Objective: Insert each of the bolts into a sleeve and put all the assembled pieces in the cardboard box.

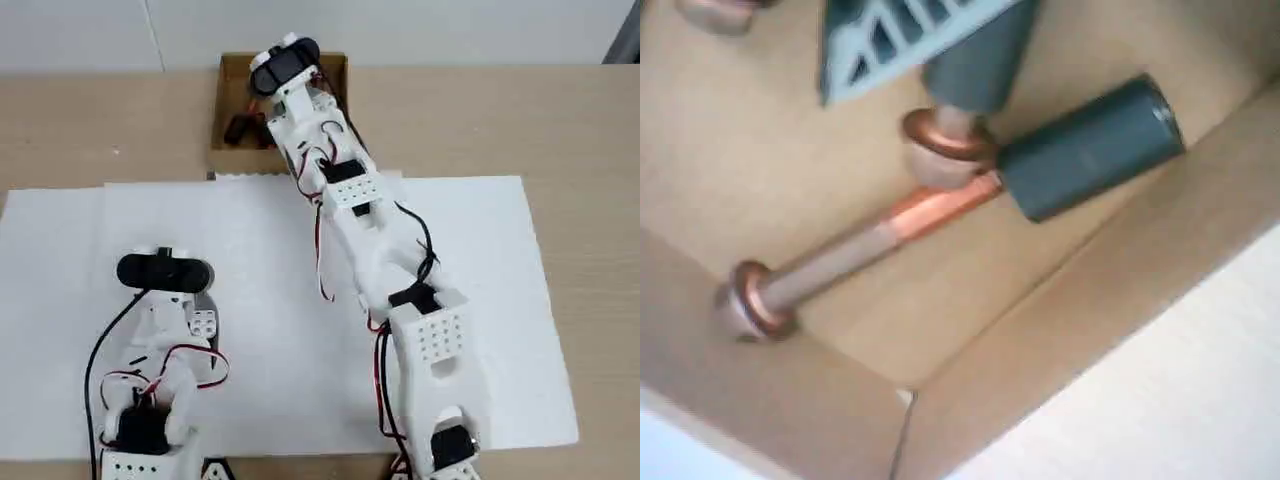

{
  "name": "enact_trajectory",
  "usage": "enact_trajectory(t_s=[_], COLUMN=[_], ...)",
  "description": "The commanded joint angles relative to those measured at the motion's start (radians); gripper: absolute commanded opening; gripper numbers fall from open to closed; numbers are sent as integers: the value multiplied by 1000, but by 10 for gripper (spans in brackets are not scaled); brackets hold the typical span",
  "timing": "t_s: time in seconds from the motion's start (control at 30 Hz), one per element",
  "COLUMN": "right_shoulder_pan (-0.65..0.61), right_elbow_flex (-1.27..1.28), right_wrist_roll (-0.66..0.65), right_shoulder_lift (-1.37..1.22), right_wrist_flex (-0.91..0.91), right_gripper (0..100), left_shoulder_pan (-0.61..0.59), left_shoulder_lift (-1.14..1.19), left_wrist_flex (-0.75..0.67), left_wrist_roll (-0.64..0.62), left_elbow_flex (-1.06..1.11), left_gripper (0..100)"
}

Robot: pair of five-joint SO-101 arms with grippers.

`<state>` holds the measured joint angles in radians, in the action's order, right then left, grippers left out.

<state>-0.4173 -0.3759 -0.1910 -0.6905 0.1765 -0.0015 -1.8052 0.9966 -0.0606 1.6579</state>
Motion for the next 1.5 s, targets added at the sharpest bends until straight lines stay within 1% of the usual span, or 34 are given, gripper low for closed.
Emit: enact_trajectory(t_s=[0.0, 0.03, 0.23, 0.5, 0.67, 0.87, 1.07, 1.23, 1.4, 1.47], right_shoulder_pan=[8, 8, 30, 35, 59, 102, 140, 219, 390, 472], right_elbow_flex=[-52, -52, -52, -52, -52, -52, -48, -48, -43, 5], right_wrist_roll=[-6, -6, -2, 0, 77, 137, 149, 176, 203, 207], right_shoulder_lift=[127, 147, 274, 492, 618, 796, 981, 1098, 1159, 1185], right_wrist_flex=[68, 97, 249, 564, 751, 1021, 1219, 1340, 1471, 1478], right_gripper=[19, 1, 3, 2, 2, 2, 2, 2, 2, 2], left_shoulder_pan=[-5, -5, -5, -5, -5, -5, -5, -5, -5, -5], left_shoulder_lift=[-8, -8, -8, -8, -8, -8, -8, -8, -8, -8], left_wrist_flex=[-23, -23, -23, -23, -23, -23, -23, -23, -23, -23], left_wrist_roll=[0, 0, 0, 0, 0, 0, 0, 0, 0, 0], left_elbow_flex=[-2, -2, -2, -2, -2, -2, -2, -2, -2, -2], left_gripper=[7, 7, 7, 7, 7, 7, 7, 7, 7, 7])
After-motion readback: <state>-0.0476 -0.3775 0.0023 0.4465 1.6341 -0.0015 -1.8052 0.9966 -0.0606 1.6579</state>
